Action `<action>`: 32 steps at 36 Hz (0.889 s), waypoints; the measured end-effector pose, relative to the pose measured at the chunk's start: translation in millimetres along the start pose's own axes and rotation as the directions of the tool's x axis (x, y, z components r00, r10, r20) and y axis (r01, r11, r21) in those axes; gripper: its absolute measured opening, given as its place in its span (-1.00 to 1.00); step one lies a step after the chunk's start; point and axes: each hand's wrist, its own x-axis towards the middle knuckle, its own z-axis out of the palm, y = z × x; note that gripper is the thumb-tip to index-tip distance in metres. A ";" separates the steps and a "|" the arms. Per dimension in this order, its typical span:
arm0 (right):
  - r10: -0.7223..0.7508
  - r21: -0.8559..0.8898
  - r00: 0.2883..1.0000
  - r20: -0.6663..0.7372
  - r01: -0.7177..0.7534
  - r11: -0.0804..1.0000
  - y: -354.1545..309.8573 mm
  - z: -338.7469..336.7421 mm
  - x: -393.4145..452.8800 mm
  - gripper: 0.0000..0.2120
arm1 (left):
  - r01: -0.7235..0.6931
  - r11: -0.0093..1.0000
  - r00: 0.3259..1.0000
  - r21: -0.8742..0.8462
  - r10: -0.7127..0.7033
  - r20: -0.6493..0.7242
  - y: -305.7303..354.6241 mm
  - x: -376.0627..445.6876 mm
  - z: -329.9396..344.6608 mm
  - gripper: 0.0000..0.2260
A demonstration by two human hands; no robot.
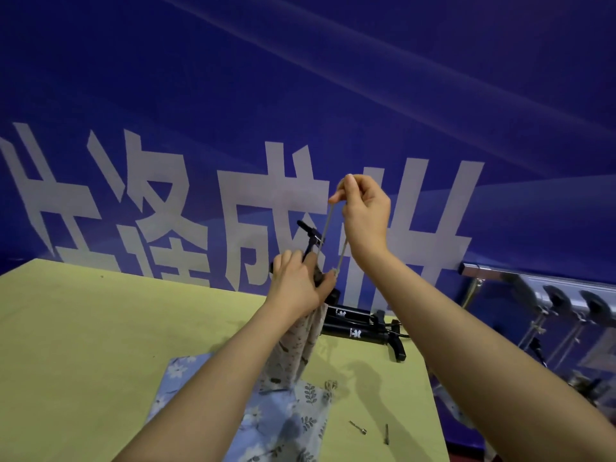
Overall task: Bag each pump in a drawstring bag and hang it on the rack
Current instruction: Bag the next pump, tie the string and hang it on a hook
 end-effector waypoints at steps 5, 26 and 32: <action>-0.071 0.013 0.997 -0.023 0.071 0.997 -20.9 -27.2 8.9 -0.77 | -0.003 0.999 1.000 -0.035 0.002 -0.028 29.8 1.2 -6.1 -0.46; -0.137 -0.090 0.990 -0.014 0.135 0.987 -40.9 -280.0 -4.5 -0.76 | -0.042 0.996 0.997 0.074 0.037 0.064 273.6 -36.4 78.8 -0.61; -0.021 -0.170 0.997 0.080 0.034 0.985 -18.6 -356.8 -21.7 -0.75 | -0.033 0.985 0.978 0.170 -0.004 0.209 329.4 -59.4 127.6 -0.53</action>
